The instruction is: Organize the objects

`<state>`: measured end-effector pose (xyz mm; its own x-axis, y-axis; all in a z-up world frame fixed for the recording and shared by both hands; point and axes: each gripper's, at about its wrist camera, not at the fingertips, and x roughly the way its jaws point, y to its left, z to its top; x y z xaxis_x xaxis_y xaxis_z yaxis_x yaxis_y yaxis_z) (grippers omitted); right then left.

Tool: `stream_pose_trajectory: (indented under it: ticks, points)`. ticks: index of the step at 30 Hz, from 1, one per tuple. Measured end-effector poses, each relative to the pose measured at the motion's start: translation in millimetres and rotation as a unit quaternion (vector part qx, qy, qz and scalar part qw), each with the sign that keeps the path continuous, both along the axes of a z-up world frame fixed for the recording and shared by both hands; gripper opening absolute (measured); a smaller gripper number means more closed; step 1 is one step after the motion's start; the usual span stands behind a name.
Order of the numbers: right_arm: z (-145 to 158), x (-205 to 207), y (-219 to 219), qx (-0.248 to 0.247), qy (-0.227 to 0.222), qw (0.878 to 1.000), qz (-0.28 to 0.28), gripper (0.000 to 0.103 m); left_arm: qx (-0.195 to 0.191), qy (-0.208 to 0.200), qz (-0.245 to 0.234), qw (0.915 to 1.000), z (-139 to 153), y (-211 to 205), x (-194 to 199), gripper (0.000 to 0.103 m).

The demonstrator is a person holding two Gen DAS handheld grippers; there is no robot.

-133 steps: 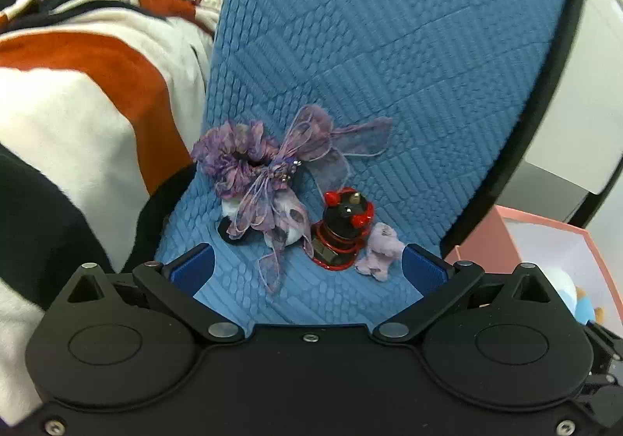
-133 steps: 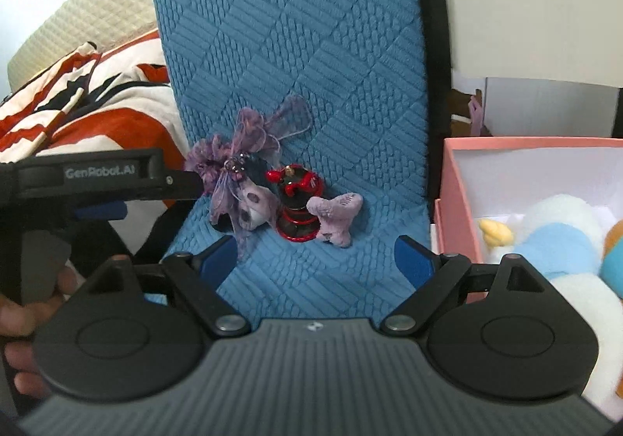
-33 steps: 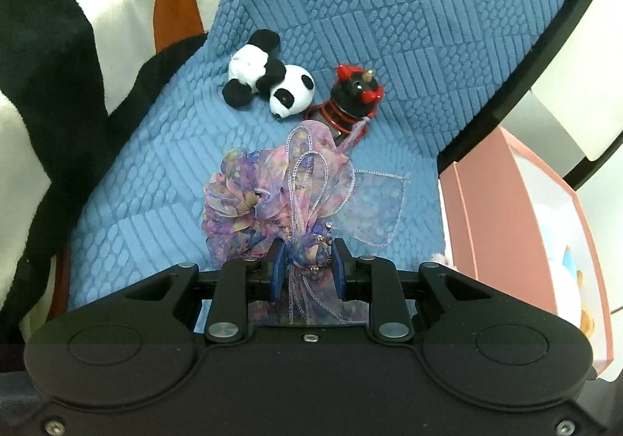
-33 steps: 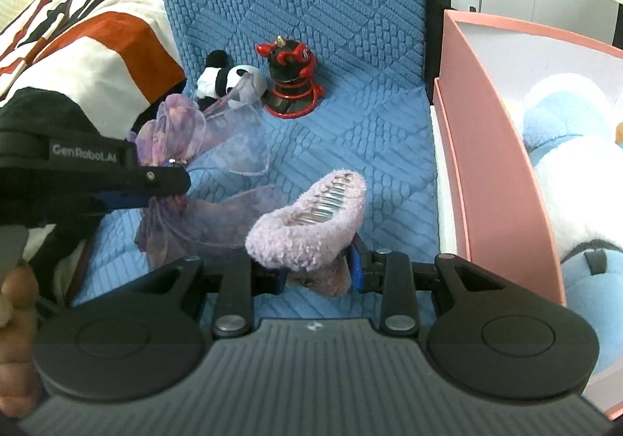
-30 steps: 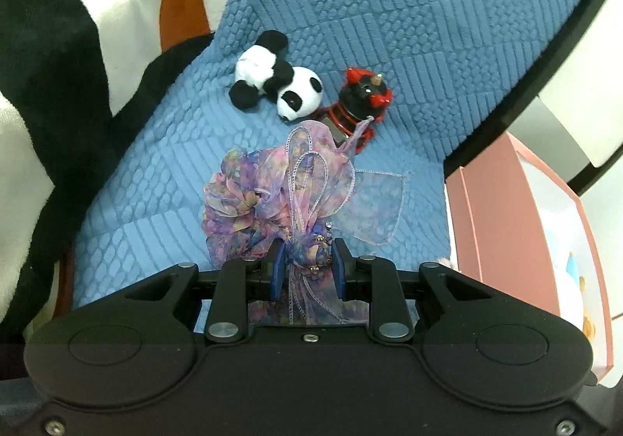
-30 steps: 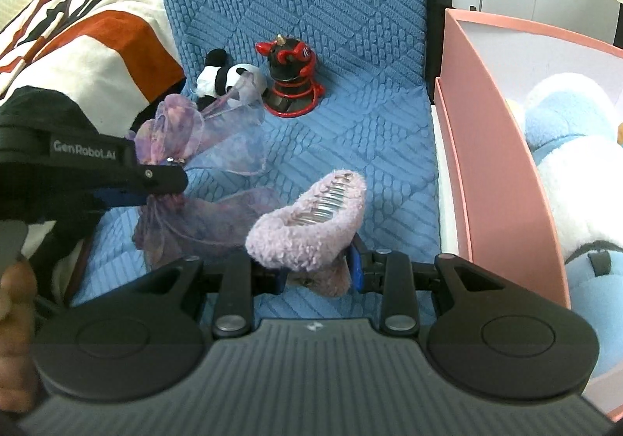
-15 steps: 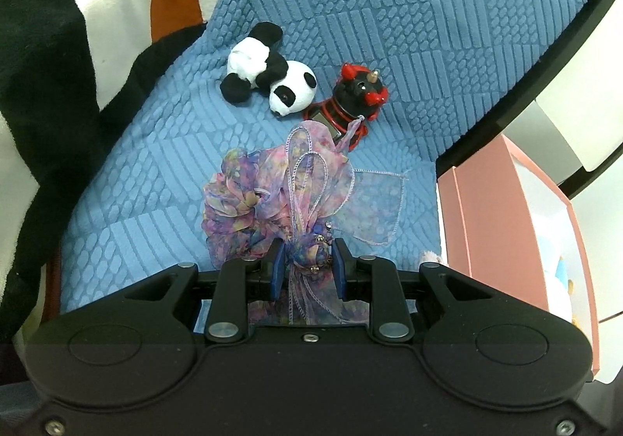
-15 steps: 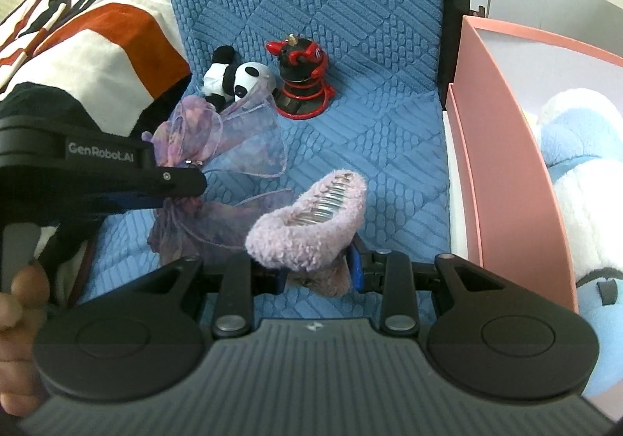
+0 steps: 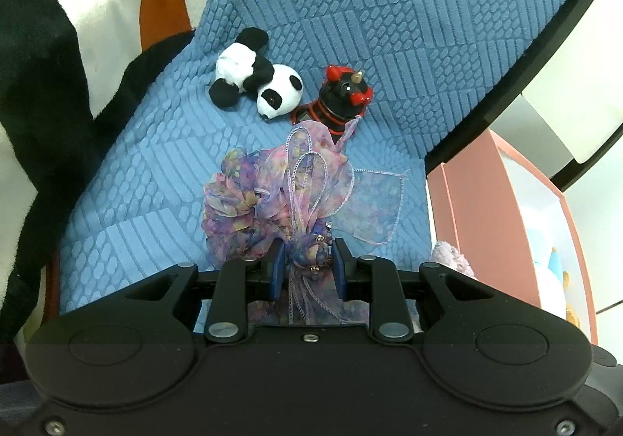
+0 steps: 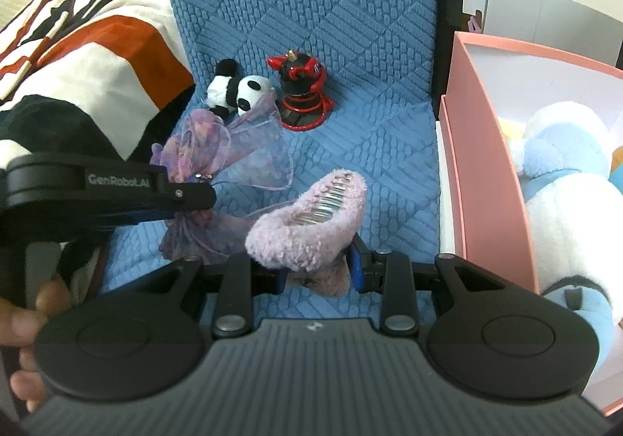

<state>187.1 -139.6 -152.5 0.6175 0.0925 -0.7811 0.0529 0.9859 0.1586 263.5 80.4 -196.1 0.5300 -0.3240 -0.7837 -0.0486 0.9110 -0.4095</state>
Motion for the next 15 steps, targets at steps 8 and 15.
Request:
stream_pose_trajectory:
  ticks: [8, 15]
  points:
    - [17, -6, -14, 0.008, -0.008, 1.000, -0.007, 0.034, -0.010, 0.001, -0.007, 0.9999, 10, 0, -7, 0.024]
    - [43, -17, -27, 0.014, -0.022, 1.000, -0.009, 0.034, -0.005, -0.001, -0.023, 0.9997, 33, -12, -14, 0.023]
